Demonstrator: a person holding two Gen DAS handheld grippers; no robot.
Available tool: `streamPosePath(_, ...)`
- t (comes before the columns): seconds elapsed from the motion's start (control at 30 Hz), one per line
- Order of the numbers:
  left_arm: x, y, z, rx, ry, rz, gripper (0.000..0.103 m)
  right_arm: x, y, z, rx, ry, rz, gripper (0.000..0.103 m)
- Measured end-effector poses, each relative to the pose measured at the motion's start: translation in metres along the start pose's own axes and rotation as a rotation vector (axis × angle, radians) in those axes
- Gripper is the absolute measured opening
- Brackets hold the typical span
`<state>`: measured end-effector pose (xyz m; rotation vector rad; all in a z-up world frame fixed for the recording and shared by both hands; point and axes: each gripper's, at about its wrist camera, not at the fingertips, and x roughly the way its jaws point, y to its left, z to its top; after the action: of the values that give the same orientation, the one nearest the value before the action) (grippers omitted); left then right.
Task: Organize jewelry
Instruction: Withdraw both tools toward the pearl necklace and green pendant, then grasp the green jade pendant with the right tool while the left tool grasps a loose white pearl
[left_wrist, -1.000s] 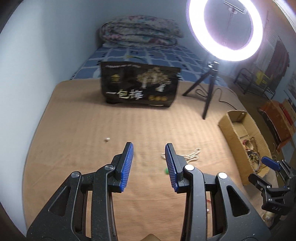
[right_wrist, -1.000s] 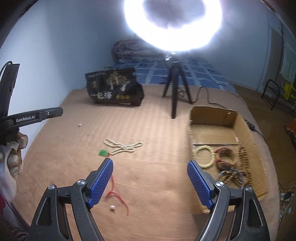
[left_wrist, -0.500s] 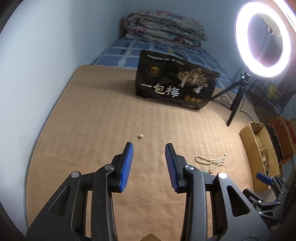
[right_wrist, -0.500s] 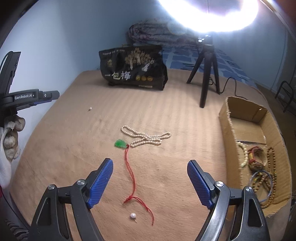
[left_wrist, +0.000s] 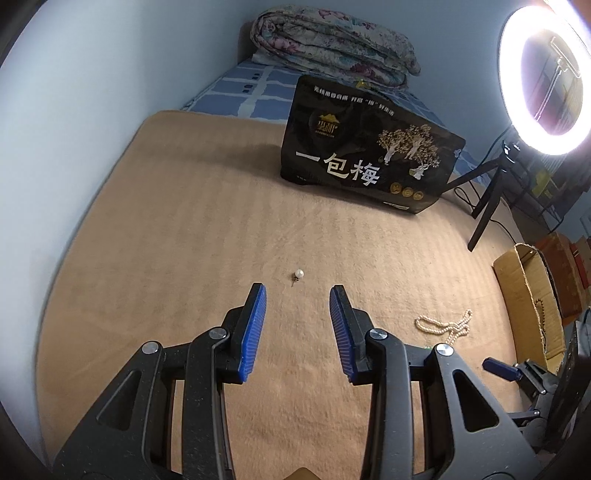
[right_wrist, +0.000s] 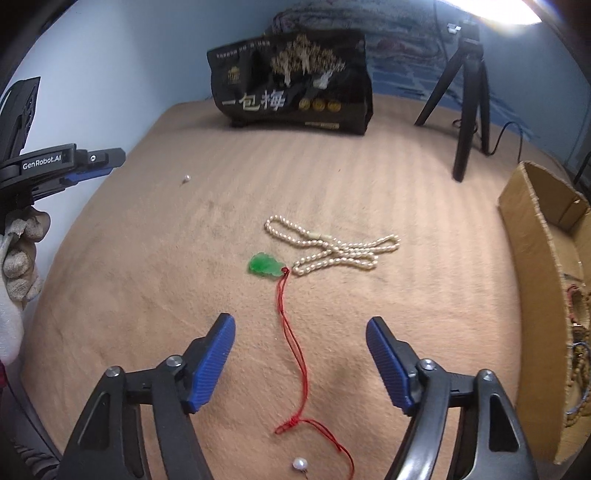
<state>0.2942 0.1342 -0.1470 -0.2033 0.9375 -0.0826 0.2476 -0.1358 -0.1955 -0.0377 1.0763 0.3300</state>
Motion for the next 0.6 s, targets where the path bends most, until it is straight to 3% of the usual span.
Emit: streamPosePath(0.6,0.065,-0.006,0.003,0.034,0.047,-0.046,0.036,0.035,0.006,0.023,-0.007,0.026,0.079,0.050)
